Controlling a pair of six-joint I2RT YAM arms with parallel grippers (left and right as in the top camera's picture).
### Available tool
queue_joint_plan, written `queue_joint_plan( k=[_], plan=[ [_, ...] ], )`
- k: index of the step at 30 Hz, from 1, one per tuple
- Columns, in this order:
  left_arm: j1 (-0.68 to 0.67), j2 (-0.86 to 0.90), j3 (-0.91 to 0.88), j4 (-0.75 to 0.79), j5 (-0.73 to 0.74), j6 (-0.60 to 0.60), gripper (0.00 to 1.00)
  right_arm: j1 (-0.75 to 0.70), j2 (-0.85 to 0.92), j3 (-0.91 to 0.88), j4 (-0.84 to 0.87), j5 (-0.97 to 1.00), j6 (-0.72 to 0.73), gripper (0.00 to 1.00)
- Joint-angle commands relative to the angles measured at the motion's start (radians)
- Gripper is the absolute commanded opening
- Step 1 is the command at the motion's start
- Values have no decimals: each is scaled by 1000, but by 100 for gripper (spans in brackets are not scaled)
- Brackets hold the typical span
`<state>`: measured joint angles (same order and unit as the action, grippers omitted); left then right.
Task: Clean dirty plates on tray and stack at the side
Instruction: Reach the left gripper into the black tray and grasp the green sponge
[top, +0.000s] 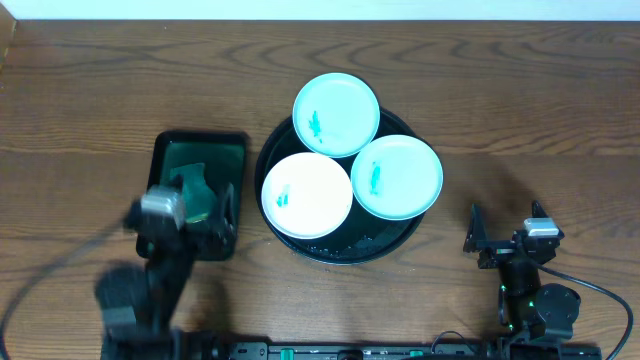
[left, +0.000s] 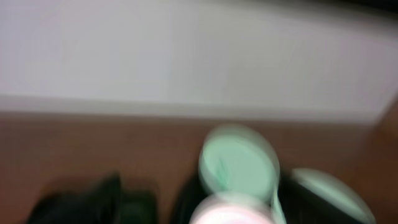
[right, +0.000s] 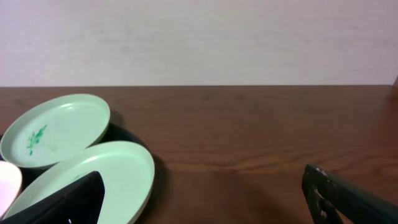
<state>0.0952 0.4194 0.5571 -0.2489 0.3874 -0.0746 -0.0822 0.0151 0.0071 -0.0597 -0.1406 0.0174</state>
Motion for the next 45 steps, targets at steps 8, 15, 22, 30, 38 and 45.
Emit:
queue_joint_plan(
  k=[8, 15, 22, 30, 38, 45],
  plan=[
    [29, 687, 393, -247, -70, -113, 80, -9, -2, -2, -4, 2, -8, 99],
    [154, 930, 426, -277, -172, -160, 80, -9, -2, -2, -4, 2, -8, 99],
    [180, 1108, 420, -293, -171, -160, 80, -9, -2, -2, -4, 2, -8, 99],
    [180, 1262, 419, -277, -161, -159, 80, -9, -2, -2, -4, 2, -8, 99],
    [180, 1315, 419, -275, -161, -159, 69, -9, -2, -2, -4, 2, -8, 99],
    [180, 1314, 421, -273, -161, -159, 26, -9, -2, -2, -4, 2, -8, 99]
  ],
)
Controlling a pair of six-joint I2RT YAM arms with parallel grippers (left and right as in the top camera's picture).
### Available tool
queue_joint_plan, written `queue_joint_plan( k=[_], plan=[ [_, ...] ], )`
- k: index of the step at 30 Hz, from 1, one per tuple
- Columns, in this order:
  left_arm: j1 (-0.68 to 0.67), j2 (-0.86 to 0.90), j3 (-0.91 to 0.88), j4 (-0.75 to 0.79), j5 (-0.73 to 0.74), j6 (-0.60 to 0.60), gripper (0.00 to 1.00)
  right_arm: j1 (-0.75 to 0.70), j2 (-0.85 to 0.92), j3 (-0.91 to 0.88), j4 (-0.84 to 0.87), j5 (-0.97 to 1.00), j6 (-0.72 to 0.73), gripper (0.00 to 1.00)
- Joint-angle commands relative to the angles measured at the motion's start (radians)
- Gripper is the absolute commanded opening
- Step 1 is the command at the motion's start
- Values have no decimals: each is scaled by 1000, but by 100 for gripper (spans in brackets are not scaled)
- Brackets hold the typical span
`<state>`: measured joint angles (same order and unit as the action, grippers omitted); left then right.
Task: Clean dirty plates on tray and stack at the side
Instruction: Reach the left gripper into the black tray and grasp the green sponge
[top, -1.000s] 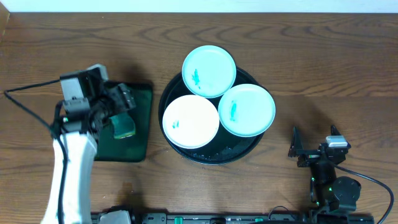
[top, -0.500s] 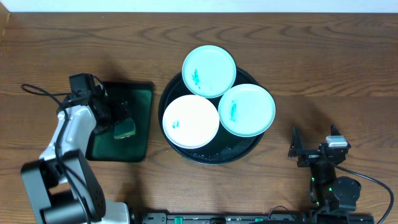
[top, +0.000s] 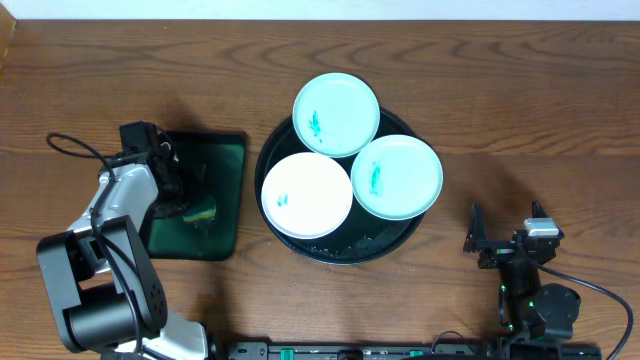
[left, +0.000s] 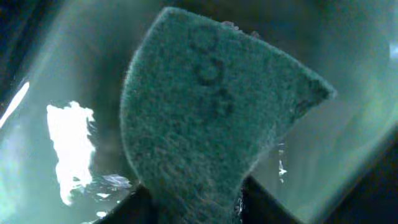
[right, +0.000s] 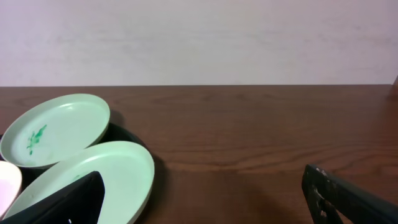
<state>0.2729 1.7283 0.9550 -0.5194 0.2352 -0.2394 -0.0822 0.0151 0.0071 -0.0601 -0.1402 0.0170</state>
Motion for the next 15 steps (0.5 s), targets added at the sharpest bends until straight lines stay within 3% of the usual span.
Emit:
queue_joint_plan(
  k=[1, 4, 15],
  plan=[
    [3, 3, 26, -4, -9, 5, 19, -9, -2, -2, -4, 2, -7, 99],
    [3, -14, 36, -20, -8, 5, 8, -9, -2, -2, -3, 2, -7, 99],
    [3, -343, 60, -82, 18, 5, 7, -9, -2, -2, -3, 2, -7, 99]
  ],
)
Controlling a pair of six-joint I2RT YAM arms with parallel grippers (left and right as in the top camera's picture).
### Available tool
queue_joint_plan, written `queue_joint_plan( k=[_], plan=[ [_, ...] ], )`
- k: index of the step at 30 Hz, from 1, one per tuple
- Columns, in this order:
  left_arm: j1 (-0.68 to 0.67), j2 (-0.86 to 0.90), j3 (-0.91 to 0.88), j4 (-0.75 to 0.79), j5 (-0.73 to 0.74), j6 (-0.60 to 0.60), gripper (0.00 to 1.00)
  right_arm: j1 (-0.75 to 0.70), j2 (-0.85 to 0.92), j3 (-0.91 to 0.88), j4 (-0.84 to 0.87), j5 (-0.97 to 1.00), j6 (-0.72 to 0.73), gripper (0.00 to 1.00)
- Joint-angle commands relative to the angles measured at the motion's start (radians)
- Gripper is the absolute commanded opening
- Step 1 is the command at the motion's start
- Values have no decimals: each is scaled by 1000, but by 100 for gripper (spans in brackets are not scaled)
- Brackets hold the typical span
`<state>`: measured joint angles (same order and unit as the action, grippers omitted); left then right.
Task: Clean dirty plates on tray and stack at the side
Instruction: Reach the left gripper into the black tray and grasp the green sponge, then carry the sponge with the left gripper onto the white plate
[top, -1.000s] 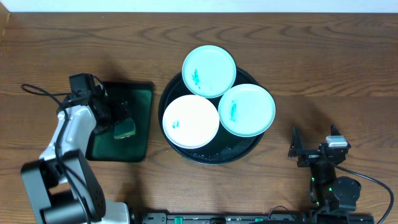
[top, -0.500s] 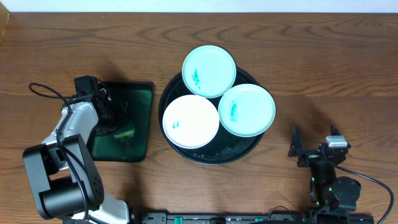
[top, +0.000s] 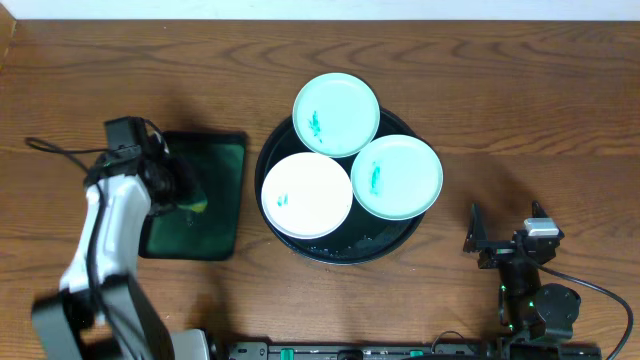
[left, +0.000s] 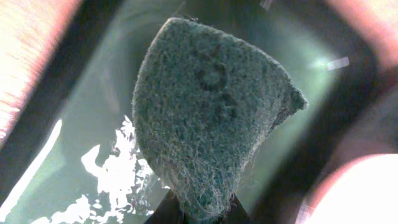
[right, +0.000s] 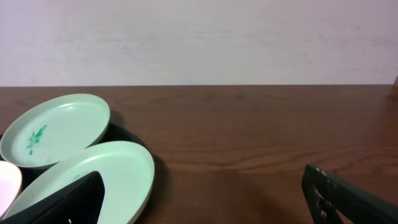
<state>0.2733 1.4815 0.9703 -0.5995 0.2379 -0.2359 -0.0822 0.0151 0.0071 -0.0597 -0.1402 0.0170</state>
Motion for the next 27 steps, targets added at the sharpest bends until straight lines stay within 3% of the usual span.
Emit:
queue_joint_plan(
  k=[1, 6, 11, 15, 20, 27],
  plan=[
    [2, -135, 45, -4, 16, 2, 8, -9, -2, -2, -4, 2, -7, 99],
    [2, -201, 13, 8, -13, 1, 8, -9, -2, -2, -4, 2, -7, 99],
    [2, -113, -93, 77, -10, -37, 7, -9, -2, -2, -4, 2, -7, 99],
    [2, -88, -80, 67, 60, -36, 7, -9, -2, -2, -4, 2, -7, 99],
    [2, -212, 19, -23, 137, -45, 7, -9, -2, -2, -4, 2, -7, 99],
    [-45, -461, 46, -102, 137, -198, 7, -9, -2, -2, 93, 23, -26, 99]
  ],
)
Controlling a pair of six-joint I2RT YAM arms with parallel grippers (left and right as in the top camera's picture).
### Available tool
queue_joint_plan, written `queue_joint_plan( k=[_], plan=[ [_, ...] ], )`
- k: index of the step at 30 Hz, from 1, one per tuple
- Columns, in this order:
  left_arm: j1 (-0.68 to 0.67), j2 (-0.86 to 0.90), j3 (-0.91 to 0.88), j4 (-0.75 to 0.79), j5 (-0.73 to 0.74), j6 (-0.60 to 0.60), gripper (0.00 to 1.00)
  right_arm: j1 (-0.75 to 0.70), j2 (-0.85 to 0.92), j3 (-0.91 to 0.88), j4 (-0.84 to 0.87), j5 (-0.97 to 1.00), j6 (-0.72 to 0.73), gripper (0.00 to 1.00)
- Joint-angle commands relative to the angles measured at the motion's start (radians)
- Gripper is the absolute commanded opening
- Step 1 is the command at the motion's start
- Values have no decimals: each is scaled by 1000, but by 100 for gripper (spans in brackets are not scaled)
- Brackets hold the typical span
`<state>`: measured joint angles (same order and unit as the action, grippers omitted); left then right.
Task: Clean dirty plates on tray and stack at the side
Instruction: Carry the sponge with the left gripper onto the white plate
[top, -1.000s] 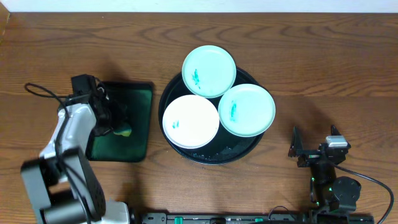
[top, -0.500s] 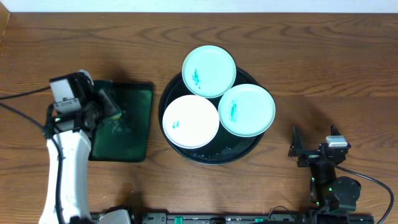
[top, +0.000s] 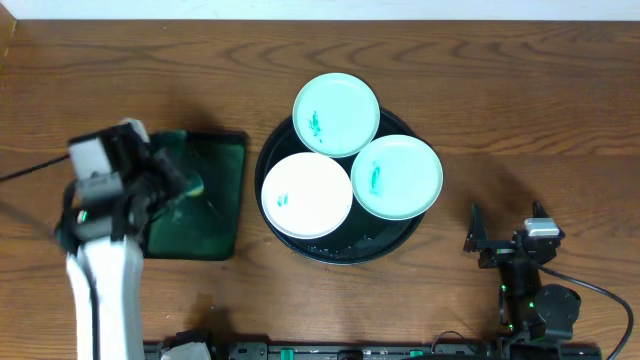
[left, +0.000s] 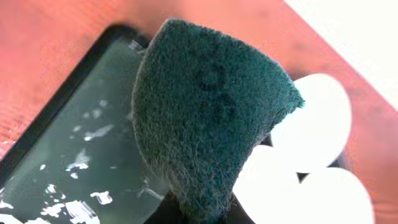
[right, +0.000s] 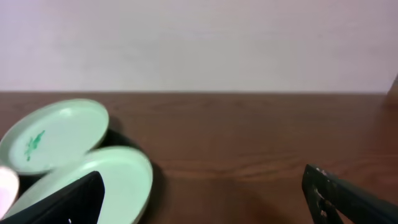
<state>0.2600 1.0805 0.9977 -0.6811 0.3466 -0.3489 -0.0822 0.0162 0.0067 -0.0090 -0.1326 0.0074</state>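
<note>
A dark green sponge fills the left wrist view, pinched at its lower end by my left gripper, which is shut on it. Overhead, that gripper hangs over the green water tray. On the round black tray lie a teal plate with a green smear, a second smeared teal plate and a white plate. My right gripper rests open by the table's front right, with both teal plates to its left.
The water tray holds a shallow, glinting layer of water. Wooden table stretches to the right of the round tray. My right arm's base sits at the front right edge.
My left gripper, still shut on the sponge, has risen from close above the water; its view now takes in the plates. The right wrist view has shifted slightly.
First the sponge lay in the water tray with my left arm at the tray's near end. Then the left gripper was down in the tray on the sponge. Then it held the sponge just above the water, and now higher over the tray.
</note>
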Motion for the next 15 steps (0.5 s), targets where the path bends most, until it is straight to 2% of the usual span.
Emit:
queue_joint_plan(
  k=[1, 6, 9, 12, 15],
  plan=[
    [-63, -81, 16, -35, 28, -100, 7, -9, -3, -1, 78, 0, -8, 99],
    [-229, -80, -43, -46, 27, -211, 7, -9, -3, -1, 58, -8, -3, 99],
    [-352, -32, -111, 55, 26, -283, 7, -9, -3, -1, 79, -104, 47, 99],
    [-481, 57, -177, 201, 1, -293, 7, -9, -3, -1, 142, -230, 108, 99],
    [-588, 174, -197, 274, -79, -309, 8, -9, -3, -1, 223, -340, 153, 99]
  ],
)
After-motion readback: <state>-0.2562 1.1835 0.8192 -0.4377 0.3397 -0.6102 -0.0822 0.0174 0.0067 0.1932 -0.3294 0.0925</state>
